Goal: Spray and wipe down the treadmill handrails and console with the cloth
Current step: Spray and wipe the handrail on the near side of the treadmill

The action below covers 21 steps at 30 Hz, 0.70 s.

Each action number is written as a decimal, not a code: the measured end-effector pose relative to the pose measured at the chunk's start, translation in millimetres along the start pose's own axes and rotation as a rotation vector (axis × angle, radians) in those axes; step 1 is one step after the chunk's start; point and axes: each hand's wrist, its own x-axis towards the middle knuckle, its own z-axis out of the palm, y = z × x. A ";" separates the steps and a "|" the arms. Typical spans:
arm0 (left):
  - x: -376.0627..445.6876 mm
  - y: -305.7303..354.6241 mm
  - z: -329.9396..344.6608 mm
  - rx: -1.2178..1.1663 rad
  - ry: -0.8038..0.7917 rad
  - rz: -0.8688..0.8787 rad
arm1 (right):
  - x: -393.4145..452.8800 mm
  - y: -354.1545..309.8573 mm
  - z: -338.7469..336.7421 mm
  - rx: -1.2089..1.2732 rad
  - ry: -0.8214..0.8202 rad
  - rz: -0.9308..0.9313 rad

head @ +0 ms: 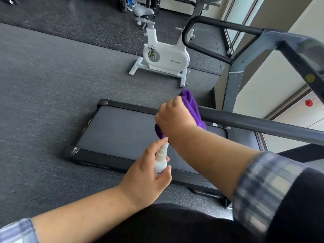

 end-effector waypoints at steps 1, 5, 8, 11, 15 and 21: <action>-1.6 0.3 1.4 -0.002 -0.007 -0.005 | 4.6 -8.3 2.6 -0.072 -0.008 -0.067; -8.2 1.2 3.4 0.019 -0.007 -0.017 | 8.5 -22.7 5.3 -0.177 -0.021 -0.184; -12.7 1.3 3.3 0.003 0.003 -0.007 | -1.4 -6.5 5.8 0.103 0.054 -0.101; -16.2 1.3 0.6 0.004 0.002 0.006 | -30.4 32.4 20.0 0.472 0.174 0.141; -23.4 -1.1 -3.4 0.020 0.021 -0.007 | -75.8 75.1 58.1 0.721 0.123 0.433; -21.0 -1.1 -7.4 0.052 0.057 -0.029 | -90.9 80.3 70.7 0.655 0.079 0.477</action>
